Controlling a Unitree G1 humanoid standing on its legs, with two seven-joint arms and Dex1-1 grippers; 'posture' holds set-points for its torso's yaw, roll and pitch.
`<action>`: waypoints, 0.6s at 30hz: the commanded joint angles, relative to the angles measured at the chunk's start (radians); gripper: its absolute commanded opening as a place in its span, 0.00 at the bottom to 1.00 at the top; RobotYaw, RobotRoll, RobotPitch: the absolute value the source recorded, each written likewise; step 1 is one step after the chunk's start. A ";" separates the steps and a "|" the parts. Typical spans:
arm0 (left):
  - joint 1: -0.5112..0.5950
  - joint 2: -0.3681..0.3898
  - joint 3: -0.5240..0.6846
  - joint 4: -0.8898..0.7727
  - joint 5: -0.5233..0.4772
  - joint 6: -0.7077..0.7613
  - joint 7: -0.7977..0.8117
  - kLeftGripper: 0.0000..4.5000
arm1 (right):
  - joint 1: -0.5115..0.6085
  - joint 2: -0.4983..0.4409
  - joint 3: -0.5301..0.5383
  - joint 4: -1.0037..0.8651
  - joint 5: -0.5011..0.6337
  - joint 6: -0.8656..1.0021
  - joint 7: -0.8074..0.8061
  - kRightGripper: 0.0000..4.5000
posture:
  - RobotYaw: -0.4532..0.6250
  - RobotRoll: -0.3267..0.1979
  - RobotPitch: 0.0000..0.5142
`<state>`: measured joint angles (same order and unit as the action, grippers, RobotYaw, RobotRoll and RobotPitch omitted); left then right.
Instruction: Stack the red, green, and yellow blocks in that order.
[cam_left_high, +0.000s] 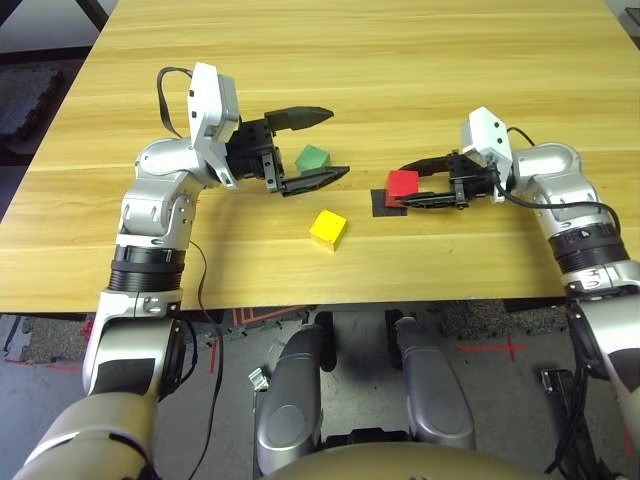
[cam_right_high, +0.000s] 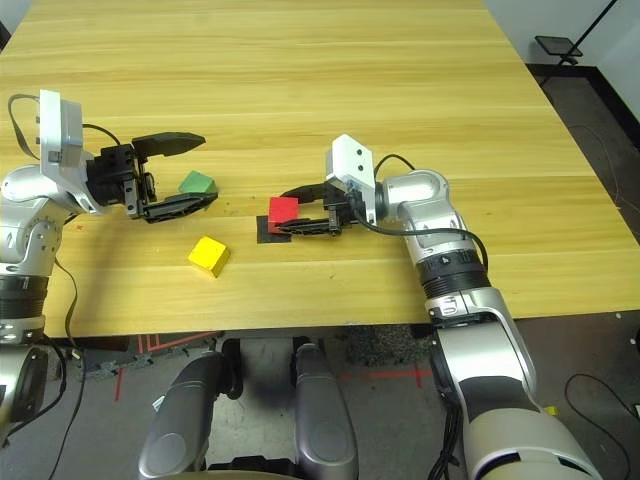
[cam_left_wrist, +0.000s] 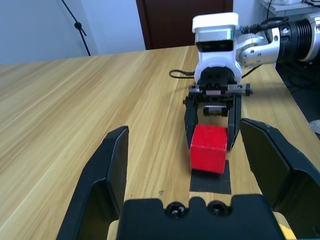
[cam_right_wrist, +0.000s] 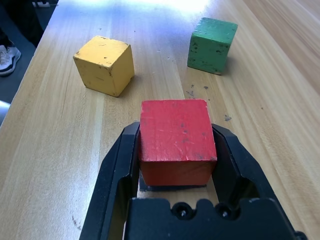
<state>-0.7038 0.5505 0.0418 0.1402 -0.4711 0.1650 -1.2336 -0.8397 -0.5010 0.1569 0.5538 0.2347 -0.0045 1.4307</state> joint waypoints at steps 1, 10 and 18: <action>0.005 0.003 -0.008 -0.023 -0.004 0.012 0.000 1.00 | 0.000 0.009 0.005 0.016 -0.016 -0.022 0.002 0.47 | 0.71 0.75 0.56; -0.004 0.002 -0.008 -0.015 -0.003 0.011 0.002 1.00 | 0.005 0.028 0.004 0.038 -0.029 -0.046 0.001 0.47 | 0.72 0.75 0.57; -0.008 -0.003 -0.009 -0.010 -0.002 0.008 0.005 1.00 | 0.007 0.034 0.005 0.050 -0.035 -0.062 0.005 0.47 | 0.72 0.75 0.57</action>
<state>-0.7063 0.5473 0.0417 0.1373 -0.4754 0.1740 -1.2252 -0.8415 -0.4674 0.1569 0.5926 0.2102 -0.0517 1.4293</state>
